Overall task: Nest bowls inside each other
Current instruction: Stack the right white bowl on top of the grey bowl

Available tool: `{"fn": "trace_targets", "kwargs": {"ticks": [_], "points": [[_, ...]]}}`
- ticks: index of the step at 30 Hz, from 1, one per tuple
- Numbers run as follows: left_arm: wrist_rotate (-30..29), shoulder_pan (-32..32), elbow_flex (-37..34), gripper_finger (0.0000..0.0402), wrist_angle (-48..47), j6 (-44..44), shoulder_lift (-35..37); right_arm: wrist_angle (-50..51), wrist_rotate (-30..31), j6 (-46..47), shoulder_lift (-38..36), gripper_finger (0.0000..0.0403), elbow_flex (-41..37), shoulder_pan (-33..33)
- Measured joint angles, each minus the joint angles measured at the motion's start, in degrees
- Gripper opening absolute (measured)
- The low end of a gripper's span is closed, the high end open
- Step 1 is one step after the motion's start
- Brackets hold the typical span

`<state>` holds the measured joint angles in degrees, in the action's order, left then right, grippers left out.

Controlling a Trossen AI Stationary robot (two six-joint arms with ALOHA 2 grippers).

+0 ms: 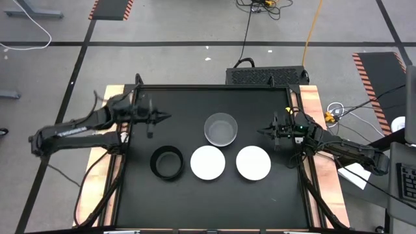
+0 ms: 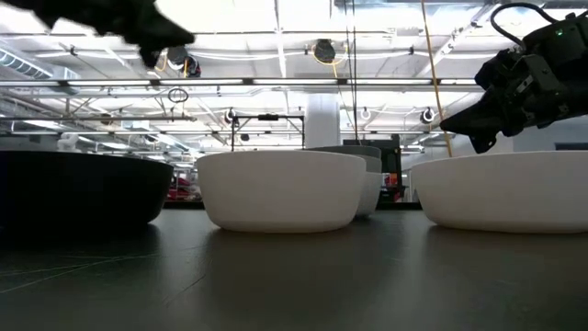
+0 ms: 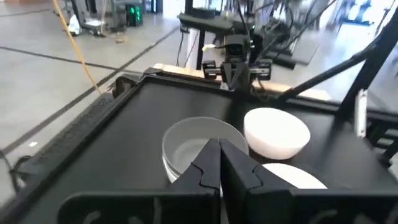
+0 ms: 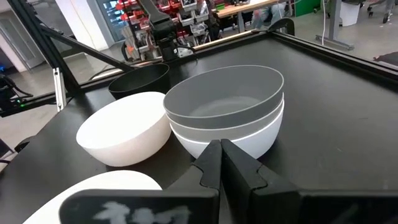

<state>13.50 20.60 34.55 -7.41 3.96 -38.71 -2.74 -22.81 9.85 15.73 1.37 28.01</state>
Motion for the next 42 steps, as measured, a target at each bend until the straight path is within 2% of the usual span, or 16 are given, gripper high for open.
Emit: {"fn": "trace_targets", "kwargs": {"ticks": [7, 12, 16, 26, 36, 40, 42], "points": [[-1.51, -0.06, -17.26, 0.0001, 7.80, 6.80, 18.06, 0.00, 0.00, 0.00, 0.00, 0.0000, 0.00, 0.01], [-3.62, -0.15, -24.80, 0.0001, 7.66, 7.13, 27.63, 0.00, 0.00, 0.00, 0.00, 0.0000, -0.03, 0.00], [-4.13, 0.02, -28.41, 0.0001, 7.34, 8.17, 32.33, 0.00, 0.00, 0.00, 0.00, 0.0000, -0.04, 0.00], [-4.17, 0.01, -32.69, 0.0000, 5.97, 7.77, 34.40, 0.00, 0.00, 0.00, 0.00, 0.0000, -0.09, 0.00], [-4.30, -0.04, -33.25, 0.0001, 7.60, 6.93, 33.87, -0.02, 0.00, 0.13, 0.00, 0.0000, -0.09, 0.02], [-1.98, -0.04, -33.25, 0.0007, 7.94, 6.85, 33.87, -1.20, -0.21, -0.41, 0.00, 0.0000, -0.09, 0.02], [-1.57, -0.04, -33.25, 0.0010, 7.97, 6.80, 33.87, -3.37, -2.30, 0.16, 0.01, 0.0003, -0.09, 0.04]]}}
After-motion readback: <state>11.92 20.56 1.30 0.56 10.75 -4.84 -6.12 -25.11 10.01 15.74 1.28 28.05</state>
